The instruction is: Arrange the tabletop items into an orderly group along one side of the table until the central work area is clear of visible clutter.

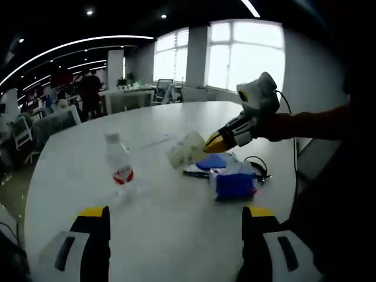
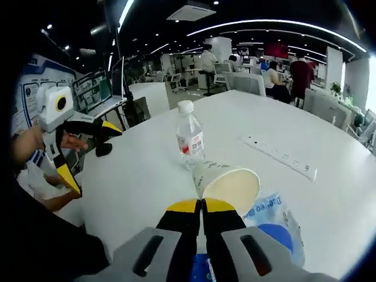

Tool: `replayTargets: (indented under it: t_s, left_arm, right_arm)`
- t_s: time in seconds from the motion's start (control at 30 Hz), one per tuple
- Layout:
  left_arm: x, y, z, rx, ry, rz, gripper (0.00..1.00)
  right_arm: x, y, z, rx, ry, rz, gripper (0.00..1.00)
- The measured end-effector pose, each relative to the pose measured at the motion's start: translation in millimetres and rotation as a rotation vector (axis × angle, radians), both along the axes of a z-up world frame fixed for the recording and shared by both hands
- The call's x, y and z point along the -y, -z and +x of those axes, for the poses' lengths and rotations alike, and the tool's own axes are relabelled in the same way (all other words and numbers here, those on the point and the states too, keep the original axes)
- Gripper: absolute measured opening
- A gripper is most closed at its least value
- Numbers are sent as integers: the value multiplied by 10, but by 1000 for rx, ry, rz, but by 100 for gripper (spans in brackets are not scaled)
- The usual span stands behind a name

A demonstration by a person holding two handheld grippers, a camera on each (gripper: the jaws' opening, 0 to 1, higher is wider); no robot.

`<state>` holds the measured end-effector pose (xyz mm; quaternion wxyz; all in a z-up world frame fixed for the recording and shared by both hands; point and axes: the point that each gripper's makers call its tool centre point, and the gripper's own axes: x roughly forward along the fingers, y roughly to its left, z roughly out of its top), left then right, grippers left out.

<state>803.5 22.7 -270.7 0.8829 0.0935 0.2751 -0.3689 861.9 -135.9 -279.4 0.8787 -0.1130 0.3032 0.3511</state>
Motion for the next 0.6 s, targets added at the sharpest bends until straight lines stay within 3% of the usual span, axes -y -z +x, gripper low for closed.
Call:
replayTargets:
  t_s: [0.43, 0.6]
  left_arm:
    - [4, 71, 30, 0, 23, 26, 92]
    - [71, 30, -13, -1, 23, 26, 92]
  right_arm:
    - [-95, -28, 172, 101, -201, -225, 0]
    - [-168, 1, 251, 144, -321, -342, 0]
